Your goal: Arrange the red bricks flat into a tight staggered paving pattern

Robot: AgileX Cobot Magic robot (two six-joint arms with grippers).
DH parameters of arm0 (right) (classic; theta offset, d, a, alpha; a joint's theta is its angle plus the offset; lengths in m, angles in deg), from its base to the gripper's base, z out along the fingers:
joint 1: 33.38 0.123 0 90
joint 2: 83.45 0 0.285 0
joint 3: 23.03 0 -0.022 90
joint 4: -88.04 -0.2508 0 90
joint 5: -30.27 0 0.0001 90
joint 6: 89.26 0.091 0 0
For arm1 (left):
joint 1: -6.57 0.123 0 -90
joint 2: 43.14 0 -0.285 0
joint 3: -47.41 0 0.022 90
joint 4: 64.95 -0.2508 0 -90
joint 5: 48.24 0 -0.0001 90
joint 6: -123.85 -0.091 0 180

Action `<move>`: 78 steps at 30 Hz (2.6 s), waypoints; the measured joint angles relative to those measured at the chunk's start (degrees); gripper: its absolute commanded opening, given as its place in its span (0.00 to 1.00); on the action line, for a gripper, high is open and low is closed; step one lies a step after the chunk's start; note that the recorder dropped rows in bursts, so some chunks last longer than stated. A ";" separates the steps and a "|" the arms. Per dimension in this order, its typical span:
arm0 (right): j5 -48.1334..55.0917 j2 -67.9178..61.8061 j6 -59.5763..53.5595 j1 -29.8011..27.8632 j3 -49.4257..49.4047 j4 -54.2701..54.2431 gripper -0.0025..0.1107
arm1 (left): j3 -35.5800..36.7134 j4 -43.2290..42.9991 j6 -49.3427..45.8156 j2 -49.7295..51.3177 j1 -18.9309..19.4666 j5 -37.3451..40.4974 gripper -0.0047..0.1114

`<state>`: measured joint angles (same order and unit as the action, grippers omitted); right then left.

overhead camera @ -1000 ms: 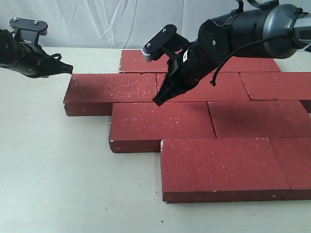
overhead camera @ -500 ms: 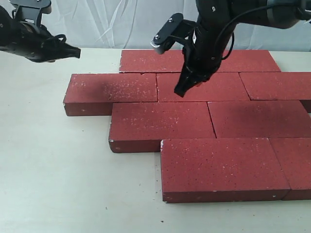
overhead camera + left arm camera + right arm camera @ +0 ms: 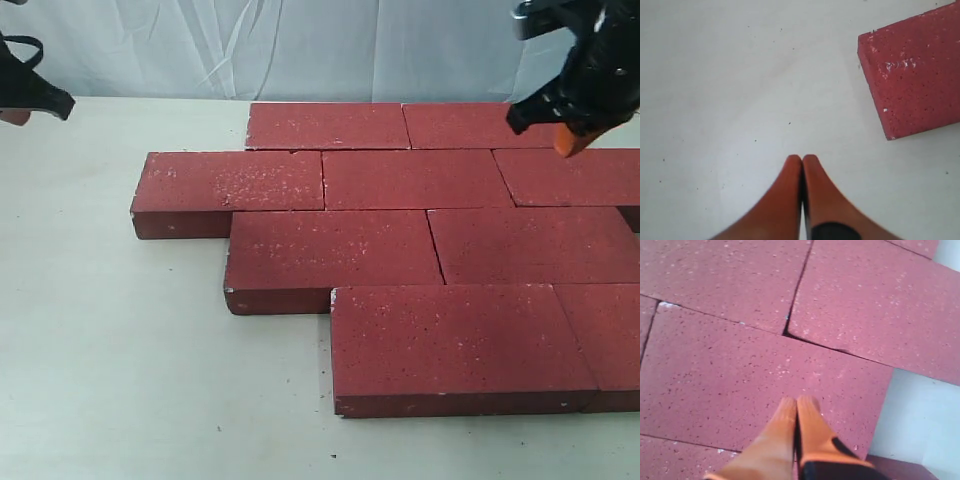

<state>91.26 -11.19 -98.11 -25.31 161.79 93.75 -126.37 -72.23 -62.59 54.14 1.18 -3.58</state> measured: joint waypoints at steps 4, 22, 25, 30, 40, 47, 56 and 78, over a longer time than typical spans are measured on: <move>-6.89 5.94 0.26 -3.82 -7.41 -0.80 0.01 | 2.84 0.55 0.00 -4.08 0.02 -3.24 0.04; -35.20 32.00 0.16 -6.06 -34.26 -2.70 0.01 | 26.81 9.06 0.00 -31.85 0.02 -19.64 0.04; -35.95 33.50 0.16 -6.06 -34.65 -3.32 0.01 | 31.91 10.36 0.00 -39.34 0.02 -21.46 0.04; -36.30 33.54 0.16 -6.06 -34.65 -3.42 0.01 | 37.23 14.59 0.00 -51.95 0.02 -21.59 0.04; -36.30 33.54 0.16 -6.06 -34.65 -3.45 0.01 | 41.04 22.99 0.00 -66.13 0.02 -20.97 0.04; -36.30 33.54 0.16 -6.06 -34.65 -3.45 0.01 | 41.13 23.92 0.00 -69.25 0.02 -20.32 0.04; -36.30 33.54 0.16 -6.06 -34.65 -4.53 0.01 | 41.13 15.14 -0.22 -69.25 0.02 -20.18 0.04; -36.30 33.54 -0.03 -6.06 -34.65 -4.86 0.01 | 53.94 0.94 5.34 -79.92 0.02 -32.67 0.04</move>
<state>54.97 22.34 -98.15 -31.37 127.14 88.89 -72.43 -71.28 -57.25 -25.78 1.21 -36.25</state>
